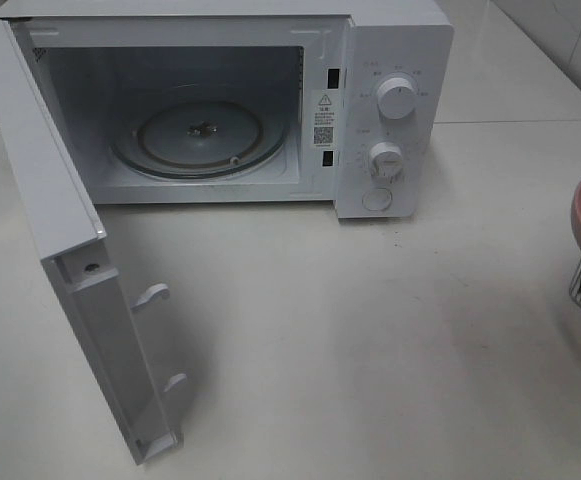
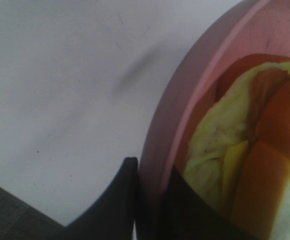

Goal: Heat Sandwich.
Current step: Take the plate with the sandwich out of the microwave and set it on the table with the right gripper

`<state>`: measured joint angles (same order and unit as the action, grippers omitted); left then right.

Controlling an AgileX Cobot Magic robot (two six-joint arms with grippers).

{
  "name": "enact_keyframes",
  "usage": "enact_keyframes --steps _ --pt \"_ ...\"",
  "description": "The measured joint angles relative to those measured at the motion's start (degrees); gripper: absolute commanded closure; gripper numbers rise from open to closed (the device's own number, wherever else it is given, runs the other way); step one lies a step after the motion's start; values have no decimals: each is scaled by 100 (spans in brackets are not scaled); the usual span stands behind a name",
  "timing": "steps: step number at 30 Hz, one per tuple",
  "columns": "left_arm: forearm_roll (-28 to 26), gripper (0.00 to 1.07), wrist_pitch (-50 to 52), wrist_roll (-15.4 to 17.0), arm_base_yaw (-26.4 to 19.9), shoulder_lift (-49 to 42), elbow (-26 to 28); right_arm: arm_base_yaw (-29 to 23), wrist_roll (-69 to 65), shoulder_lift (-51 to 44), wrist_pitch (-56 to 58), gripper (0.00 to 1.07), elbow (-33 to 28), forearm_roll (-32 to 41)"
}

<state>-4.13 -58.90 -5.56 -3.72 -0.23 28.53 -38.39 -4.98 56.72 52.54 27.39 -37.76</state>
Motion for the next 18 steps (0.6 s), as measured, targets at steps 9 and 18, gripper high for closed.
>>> enact_keyframes --steps 9,18 --pt "0 5 0 0 0 0 0 6 -1369 665 166 107 476 -155" --pt "0 5 0 0 0 0 0 6 -2166 1432 166 107 980 -286"
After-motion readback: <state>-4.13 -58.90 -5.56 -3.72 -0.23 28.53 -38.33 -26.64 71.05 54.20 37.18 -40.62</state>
